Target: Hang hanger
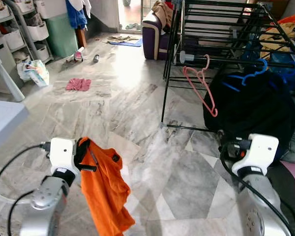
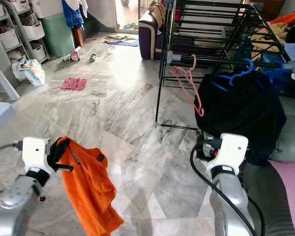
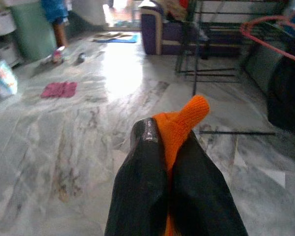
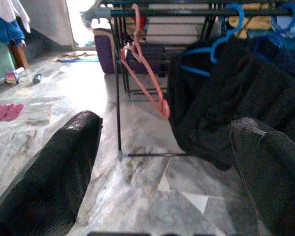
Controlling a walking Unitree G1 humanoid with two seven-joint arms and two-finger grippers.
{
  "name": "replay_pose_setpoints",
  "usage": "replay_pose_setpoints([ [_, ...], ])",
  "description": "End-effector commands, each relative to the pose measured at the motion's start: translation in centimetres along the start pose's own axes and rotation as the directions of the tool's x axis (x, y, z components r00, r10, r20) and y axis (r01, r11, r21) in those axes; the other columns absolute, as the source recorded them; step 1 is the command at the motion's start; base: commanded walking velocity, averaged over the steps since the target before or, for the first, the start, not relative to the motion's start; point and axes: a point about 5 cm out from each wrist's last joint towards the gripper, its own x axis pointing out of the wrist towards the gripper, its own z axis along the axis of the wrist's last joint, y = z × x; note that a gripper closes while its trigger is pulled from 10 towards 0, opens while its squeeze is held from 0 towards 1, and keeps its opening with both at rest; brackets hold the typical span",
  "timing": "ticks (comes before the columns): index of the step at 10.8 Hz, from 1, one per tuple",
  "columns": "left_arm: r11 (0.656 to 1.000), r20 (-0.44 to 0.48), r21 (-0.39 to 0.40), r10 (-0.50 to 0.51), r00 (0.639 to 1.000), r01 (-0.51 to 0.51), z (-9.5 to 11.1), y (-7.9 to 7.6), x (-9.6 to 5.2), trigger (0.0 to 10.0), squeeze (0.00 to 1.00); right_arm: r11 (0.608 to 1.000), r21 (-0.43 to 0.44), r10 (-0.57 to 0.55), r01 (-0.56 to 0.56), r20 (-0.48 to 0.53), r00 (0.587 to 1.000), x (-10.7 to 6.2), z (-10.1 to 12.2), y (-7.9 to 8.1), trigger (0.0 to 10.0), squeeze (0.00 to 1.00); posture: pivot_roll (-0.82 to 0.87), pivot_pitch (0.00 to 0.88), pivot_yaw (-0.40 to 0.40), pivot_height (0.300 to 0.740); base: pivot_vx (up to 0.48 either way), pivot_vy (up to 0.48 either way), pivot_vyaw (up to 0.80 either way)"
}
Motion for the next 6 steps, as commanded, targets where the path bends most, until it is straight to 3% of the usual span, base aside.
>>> replay_pose_setpoints([
  [1,1.000,0.022,0.007,0.017,1.000,-0.017,0.3,-0.2,-0.1,10.0,0.00,1.000,-0.017,0.019,-0.018,0.003,1.000,0.5,0.2,0.2,10.0,0.00,0.02,0.000,-0.045,0.740,0.000,0.000,0.00],
  [4,1.000,0.013,0.011,0.010,1.000,-0.010,0.2,-0.5,-0.2,10.0,0.00,0.999,-0.034,0.014,-0.015,-0.011,1.000,0.8,-0.3,0.8,10.0,0.00,0.03,0.003,-0.026,0.740,0.000,0.000,0.00],
  [6,0.999,0.023,0.029,0.018,1.000,-0.018,0.8,-0.2,0.2,10.0,0.00,0.999,-0.035,0.022,-0.022,-0.025,0.999,0.8,-0.7,1.3,10.0,0.00,0.04,0.016,-0.023,0.740,0.000,0.000,0.80],
])
